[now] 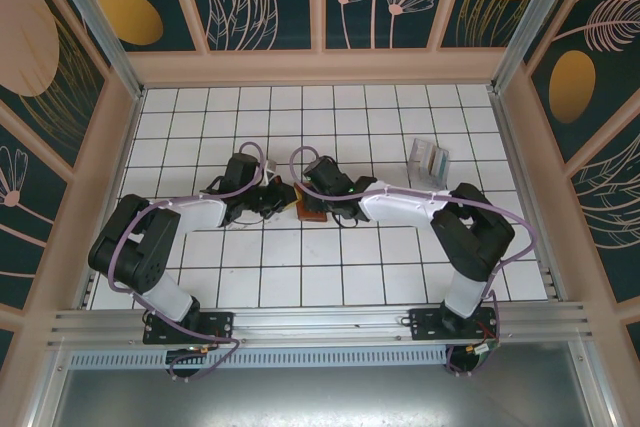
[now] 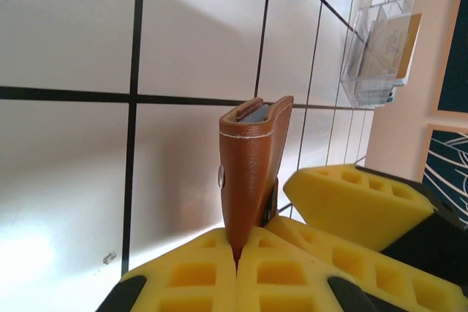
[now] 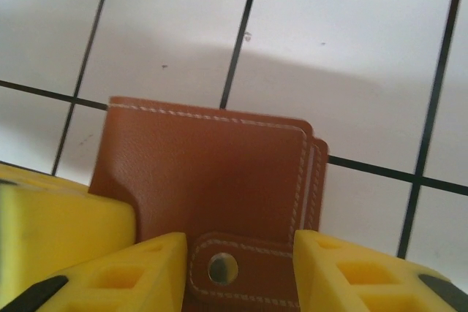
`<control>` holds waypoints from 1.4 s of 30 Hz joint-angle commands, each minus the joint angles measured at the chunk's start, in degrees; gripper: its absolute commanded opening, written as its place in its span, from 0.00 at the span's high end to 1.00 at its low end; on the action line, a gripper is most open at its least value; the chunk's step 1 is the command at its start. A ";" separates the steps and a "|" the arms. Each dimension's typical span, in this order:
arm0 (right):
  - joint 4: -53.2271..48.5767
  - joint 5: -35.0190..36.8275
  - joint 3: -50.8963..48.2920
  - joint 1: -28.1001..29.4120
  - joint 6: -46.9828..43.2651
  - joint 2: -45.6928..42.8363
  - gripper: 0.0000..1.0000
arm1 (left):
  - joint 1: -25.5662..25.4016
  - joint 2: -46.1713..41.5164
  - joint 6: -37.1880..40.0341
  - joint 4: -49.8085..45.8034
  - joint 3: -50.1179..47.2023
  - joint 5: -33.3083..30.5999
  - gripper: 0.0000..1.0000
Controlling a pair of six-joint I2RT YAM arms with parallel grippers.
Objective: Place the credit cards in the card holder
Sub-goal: Open the button on the card holder, then open the card holder at the center of the table.
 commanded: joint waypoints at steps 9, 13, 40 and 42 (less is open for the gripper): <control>-5.66 7.44 -1.29 -0.85 0.87 -1.05 0.75 | -0.14 0.12 0.01 1.06 -0.88 -2.36 1.00; -5.19 5.97 -1.52 -1.58 1.29 -1.85 0.90 | -0.14 0.00 0.61 0.52 -0.92 -2.50 1.00; 6.29 -18.97 -8.49 -9.21 1.61 -18.98 1.00 | 1.40 7.97 -1.47 17.40 -1.59 8.52 0.37; 7.06 -19.45 -9.00 -9.22 1.99 -18.38 1.00 | 2.40 7.66 -4.71 21.89 -3.24 9.84 0.36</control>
